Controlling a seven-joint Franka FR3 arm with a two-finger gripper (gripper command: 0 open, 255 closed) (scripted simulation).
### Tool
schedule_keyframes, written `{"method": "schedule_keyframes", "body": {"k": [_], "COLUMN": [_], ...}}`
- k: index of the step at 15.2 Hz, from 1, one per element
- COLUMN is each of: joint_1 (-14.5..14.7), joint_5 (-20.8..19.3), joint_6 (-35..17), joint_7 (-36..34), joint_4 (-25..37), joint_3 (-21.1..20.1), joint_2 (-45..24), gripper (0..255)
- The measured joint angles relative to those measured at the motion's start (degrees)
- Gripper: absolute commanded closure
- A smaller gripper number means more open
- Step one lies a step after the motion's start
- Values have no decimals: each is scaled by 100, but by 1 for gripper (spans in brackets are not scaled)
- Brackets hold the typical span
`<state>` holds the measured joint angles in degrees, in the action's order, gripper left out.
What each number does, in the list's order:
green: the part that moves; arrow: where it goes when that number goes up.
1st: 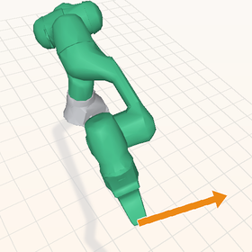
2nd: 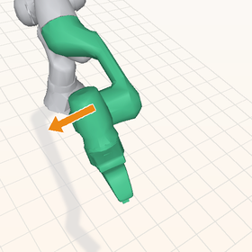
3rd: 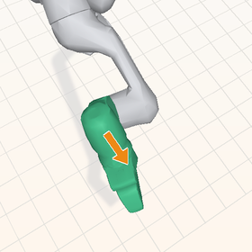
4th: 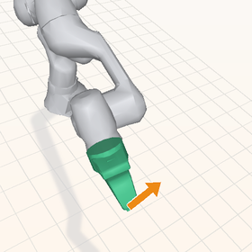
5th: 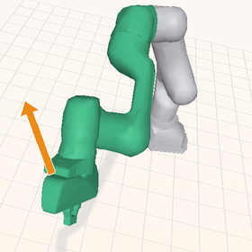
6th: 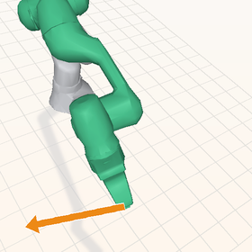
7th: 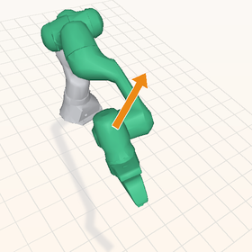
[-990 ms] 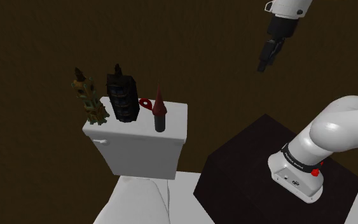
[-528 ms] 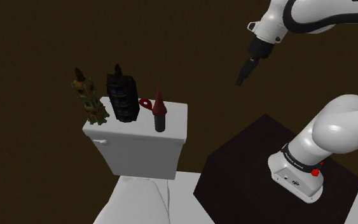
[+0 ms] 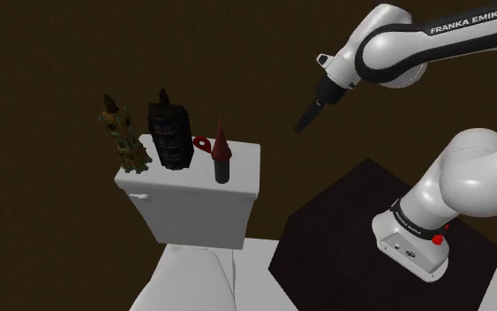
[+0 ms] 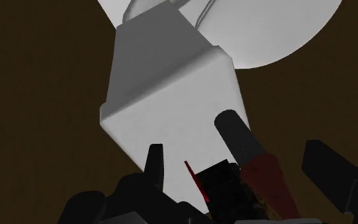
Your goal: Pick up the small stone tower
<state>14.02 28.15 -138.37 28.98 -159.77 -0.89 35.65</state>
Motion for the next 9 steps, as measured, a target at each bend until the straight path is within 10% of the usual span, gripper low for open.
{"method": "schedule_keyframes", "body": {"k": [5, 9], "joint_1": [1253, 2624], "joint_5": [1544, 3753], "joint_6": [-1560, -2378], "joint_7": [1470, 3632], "joint_4": [147, 674], "joint_3": [515, 1285], "joint_2": [-1023, -1957], "gripper": [0, 0]}}
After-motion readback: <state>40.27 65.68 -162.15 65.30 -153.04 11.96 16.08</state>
